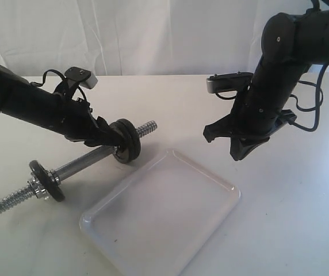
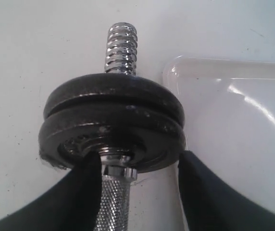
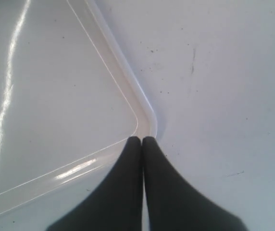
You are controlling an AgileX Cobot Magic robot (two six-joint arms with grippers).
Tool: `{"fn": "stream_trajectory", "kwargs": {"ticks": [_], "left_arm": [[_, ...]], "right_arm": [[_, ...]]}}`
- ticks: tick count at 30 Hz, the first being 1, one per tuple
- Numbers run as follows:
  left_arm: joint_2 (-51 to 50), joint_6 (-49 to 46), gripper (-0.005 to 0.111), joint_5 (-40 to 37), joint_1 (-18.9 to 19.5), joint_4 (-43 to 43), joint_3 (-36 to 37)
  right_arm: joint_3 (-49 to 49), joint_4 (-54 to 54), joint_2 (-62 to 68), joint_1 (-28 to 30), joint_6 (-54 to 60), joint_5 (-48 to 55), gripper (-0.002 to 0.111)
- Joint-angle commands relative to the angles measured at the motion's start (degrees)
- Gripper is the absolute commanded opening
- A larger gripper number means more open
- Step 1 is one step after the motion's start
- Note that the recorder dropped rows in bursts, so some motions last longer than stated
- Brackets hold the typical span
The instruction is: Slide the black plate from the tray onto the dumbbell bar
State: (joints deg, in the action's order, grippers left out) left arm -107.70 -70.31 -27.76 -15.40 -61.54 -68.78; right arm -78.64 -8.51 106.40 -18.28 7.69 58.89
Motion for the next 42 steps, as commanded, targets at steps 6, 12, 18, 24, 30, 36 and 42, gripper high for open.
{"fn": "stream_trajectory", "kwargs": {"ticks": [6,12,18,24,30,36,42], "left_arm": [[0.4,2.9,0.003,9.2,1.6,4.0,0.1],[0.0,3.3,0.0,15.3,5.2,3.4,0.1],[-4.3,1.2,0.0,8.9,5.4,3.9,0.1],[-4.3,1.6,0.0,10.6,5.6,3.9,0.1],[-3.8,3.3,0.0,12.6,5.6,3.9,0.1],[0.8,7.8,0.0,18.3,5.6,3.9,0.2],[11.0,10.3,0.0,17.4,5.6,3.8,2.1]], "right_arm": [[0.1,0.5,0.0,0.5,0.0,0.8,0.0],[0.1,0.5,0.0,0.5,0.0,-0.5,0.0],[0.1,0.5,0.0,0.5,0.0,0.6,0.0],[0.1,0.5,0.0,0.5,0.0,0.7,0.0],[0.1,0.5,0.0,0.5,0.0,0.7,0.0],[0.1,1.3,0.0,0.5,0.0,0.1,0.0],[0.1,1.5,-2.1,0.6,0.6,-0.5,0.0]]}}
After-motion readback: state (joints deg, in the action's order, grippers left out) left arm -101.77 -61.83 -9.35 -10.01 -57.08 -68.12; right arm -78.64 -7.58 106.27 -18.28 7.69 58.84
